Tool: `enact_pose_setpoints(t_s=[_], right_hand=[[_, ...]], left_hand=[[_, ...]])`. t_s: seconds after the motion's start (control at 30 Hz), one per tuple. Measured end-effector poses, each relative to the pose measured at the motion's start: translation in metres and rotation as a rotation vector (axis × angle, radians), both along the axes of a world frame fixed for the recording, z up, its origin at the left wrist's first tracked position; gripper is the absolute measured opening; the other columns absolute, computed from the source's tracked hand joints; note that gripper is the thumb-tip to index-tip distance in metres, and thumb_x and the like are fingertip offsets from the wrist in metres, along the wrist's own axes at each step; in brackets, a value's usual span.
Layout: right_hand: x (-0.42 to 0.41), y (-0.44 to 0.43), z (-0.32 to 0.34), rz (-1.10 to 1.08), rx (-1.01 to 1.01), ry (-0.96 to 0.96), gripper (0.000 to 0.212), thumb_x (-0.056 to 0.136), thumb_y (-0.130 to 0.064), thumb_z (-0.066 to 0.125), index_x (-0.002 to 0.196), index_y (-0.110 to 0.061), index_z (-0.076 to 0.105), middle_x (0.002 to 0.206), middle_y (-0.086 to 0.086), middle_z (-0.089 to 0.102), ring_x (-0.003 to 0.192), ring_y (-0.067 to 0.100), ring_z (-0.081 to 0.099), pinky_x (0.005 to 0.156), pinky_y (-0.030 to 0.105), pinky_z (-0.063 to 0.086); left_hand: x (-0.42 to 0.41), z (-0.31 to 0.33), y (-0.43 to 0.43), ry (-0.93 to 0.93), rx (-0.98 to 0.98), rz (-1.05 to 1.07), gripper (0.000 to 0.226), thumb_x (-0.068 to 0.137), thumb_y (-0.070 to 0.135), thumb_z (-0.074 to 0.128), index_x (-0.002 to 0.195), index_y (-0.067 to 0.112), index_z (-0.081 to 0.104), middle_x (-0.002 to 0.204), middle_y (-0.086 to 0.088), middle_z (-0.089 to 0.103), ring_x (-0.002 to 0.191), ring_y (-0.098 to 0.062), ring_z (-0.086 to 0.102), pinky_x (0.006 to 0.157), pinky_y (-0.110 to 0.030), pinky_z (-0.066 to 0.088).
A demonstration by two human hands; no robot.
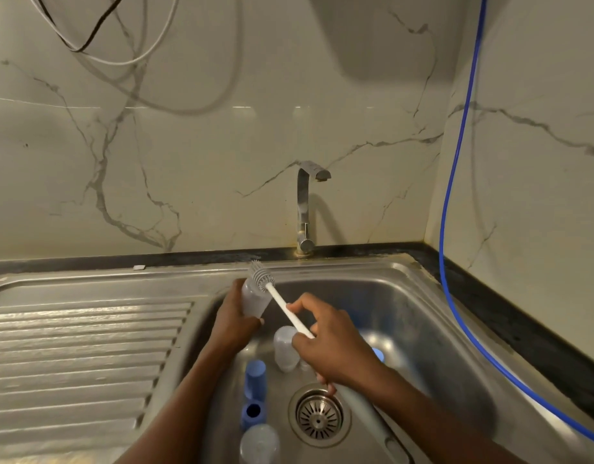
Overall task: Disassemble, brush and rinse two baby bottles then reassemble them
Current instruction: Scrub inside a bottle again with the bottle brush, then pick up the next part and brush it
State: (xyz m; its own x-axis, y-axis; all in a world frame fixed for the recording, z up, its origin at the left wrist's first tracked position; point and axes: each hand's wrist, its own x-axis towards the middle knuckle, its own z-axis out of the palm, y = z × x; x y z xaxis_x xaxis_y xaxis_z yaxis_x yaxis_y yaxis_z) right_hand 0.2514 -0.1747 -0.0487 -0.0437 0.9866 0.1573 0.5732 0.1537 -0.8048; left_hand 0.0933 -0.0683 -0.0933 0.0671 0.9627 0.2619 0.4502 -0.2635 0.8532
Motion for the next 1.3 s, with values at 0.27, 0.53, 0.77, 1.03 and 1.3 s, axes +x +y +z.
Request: enact_pose_setpoints(t_s=[0.27, 0.53, 0.77, 1.03, 1.3], right_hand=[[0.067, 0.011, 0.024, -0.062, -0.187, 0.204, 0.028, 0.092, -0.012, 0.058, 0.115, -0.028, 0.055, 0.062, 0.004, 0.057, 0.036, 0.011, 0.047, 0.035, 0.02, 0.039], [0.104, 0.022, -0.001, -0.096, -0.358, -0.065, 0.028, 0.095, -0.013, 0.054, 0.121, -0.017, 0.046, 0.074, 0.012, 0.063, 0.048, 0.015, 0.055, 0.041, 0.023, 0.046], [0.122, 0.025, -0.005, -0.193, -0.295, -0.196, 0.021, 0.091, -0.008, 0.054, 0.112, -0.007, 0.053, 0.082, 0.014, 0.069, 0.039, 0.008, 0.055, 0.041, 0.017, 0.042], [0.126, 0.03, -0.013, -0.238, -0.198, -0.195, 0.022, 0.089, -0.009, 0.056, 0.11, -0.015, 0.057, 0.083, 0.015, 0.07, 0.051, 0.016, 0.06, 0.048, 0.026, 0.051], [0.123, 0.032, -0.015, -0.241, -0.203, -0.168, 0.021, 0.089, -0.008, 0.056, 0.11, -0.014, 0.059, 0.087, 0.018, 0.071, 0.049, 0.016, 0.057, 0.043, 0.023, 0.045]], left_hand=[[0.02, -0.001, -0.005, -0.078, -0.058, -0.122, 0.065, 0.084, 0.004, 0.071, 0.134, 0.025, 0.035, 0.122, -0.001, 0.048, 0.109, -0.017, 0.048, 0.074, -0.022, 0.044], [0.047, -0.009, -0.02, 0.012, -0.31, -0.443, 0.063, 0.085, 0.016, 0.073, 0.129, 0.038, 0.034, 0.115, 0.012, 0.054, 0.102, -0.008, 0.055, 0.081, -0.024, 0.048], [0.081, -0.005, -0.042, 0.169, -0.242, -0.631, 0.065, 0.077, 0.007, 0.08, 0.123, 0.032, 0.042, 0.118, 0.007, 0.059, 0.107, -0.01, 0.061, 0.078, -0.02, 0.055], [0.125, -0.037, -0.073, 0.472, -0.179, -0.884, 0.072, 0.071, 0.016, 0.085, 0.119, 0.035, 0.034, 0.106, 0.012, 0.055, 0.094, -0.006, 0.06, 0.076, -0.022, 0.054], [0.147, -0.054, -0.088, 0.649, -0.082, -0.926, 0.069, 0.074, 0.011, 0.083, 0.117, 0.015, 0.03, 0.111, -0.009, 0.053, 0.091, -0.027, 0.056, 0.082, -0.044, 0.051]])
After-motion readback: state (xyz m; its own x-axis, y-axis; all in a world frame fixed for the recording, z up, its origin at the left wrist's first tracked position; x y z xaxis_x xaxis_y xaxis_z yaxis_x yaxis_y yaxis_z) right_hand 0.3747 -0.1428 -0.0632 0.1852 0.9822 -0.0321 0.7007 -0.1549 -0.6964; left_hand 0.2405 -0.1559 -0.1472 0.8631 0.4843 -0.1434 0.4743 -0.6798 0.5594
